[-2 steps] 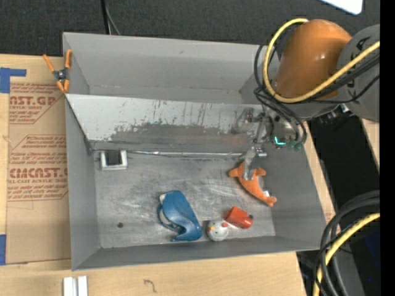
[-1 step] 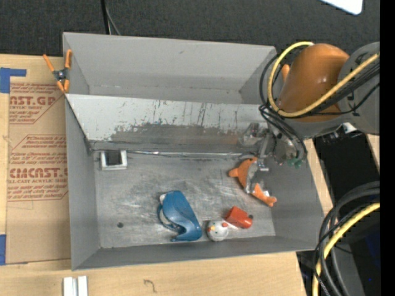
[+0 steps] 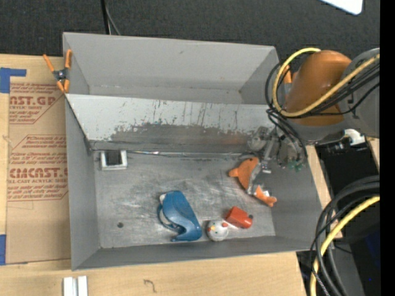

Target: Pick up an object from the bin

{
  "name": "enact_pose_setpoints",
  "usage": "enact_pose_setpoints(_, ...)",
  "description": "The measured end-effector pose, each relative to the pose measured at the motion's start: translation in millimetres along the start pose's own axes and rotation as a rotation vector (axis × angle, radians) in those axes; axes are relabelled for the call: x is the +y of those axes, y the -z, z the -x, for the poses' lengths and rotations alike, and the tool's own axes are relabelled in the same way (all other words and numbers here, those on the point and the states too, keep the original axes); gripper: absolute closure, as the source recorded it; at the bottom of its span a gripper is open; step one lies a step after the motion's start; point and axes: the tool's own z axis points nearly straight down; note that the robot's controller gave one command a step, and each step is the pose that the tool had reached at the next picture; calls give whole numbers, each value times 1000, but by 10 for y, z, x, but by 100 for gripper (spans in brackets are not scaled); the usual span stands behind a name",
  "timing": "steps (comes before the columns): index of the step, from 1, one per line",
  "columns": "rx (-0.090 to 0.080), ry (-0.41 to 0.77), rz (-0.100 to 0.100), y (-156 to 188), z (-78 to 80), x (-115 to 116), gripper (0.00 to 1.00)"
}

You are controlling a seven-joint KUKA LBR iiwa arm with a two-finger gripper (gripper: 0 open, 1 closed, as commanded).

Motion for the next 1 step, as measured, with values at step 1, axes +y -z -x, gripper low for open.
enact_pose_setpoints(1, -11, -103, 2, -503, -106, -165, 0)
